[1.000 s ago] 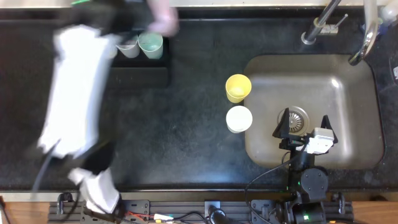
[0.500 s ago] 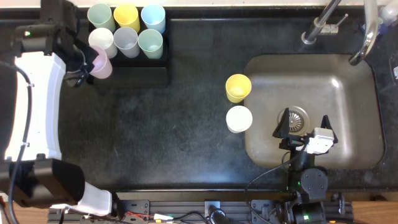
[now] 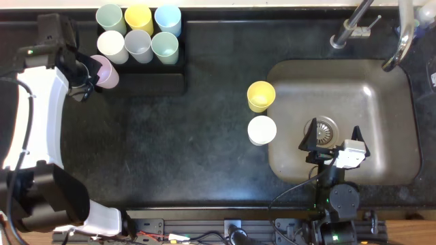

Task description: Store Cups

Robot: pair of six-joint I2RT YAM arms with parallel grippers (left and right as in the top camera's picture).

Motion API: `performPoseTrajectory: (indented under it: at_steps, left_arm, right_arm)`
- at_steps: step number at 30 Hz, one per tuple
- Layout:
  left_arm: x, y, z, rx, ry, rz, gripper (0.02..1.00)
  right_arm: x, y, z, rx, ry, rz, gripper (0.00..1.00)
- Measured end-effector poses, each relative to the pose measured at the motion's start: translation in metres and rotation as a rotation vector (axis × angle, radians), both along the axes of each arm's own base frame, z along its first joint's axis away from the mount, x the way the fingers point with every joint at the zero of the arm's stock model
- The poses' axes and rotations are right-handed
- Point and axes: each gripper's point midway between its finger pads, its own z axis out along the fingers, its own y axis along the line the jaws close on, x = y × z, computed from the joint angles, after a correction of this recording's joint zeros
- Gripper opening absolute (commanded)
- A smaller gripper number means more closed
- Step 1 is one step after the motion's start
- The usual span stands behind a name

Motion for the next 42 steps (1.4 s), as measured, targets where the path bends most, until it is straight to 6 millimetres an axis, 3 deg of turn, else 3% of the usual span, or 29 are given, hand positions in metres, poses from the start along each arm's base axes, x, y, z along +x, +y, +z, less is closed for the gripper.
performPoseTrajectory:
  at_steps: [4, 13, 26, 27, 28, 29, 30, 42]
  left_arm:
    - [0.006, 0.004, -0.004, -0.006, -0.011, 0.009, 0.036]
    - [0.013, 0.002, -0.034, -0.035, 0.046, 0.003, 0.036]
    - [0.018, 0.003, -0.054, -0.044, 0.077, 0.002, 0.036]
    - [0.018, 0.003, -0.055, -0.044, 0.08, 0.002, 0.119]
    - [0.018, 0.003, -0.055, -0.045, 0.082, 0.002, 0.308]
    - [0.018, 0.003, -0.056, -0.044, 0.082, 0.002, 0.825]
    - [0.018, 0.003, -0.056, -0.045, 0.082, 0.002, 0.998]
    - [0.014, 0.001, -0.054, -0.049, 0.093, 0.003, 0.996]
  right_arm:
    - [0.0, 0.0, 0.0, 0.0, 0.0, 0.0, 0.998]
    - [0.0, 0.0, 0.0, 0.0, 0.0, 0.0, 0.998]
    - [0.0, 0.0, 0.0, 0.001, 0.0, 0.0, 0.998]
    - [0.0, 0.0, 0.0, 0.0, 0.001, 0.001, 0.998]
    - [0.0, 0.0, 0.0, 0.0, 0.001, 0.0, 0.996]
    - [0.0, 0.0, 0.0, 0.0, 0.0, 0.0, 0.998]
    - [0.0, 0.0, 0.0, 0.0, 0.0, 0.0, 0.998]
    - [0.0, 0.0, 0.0, 0.0, 0.001, 0.0, 0.996]
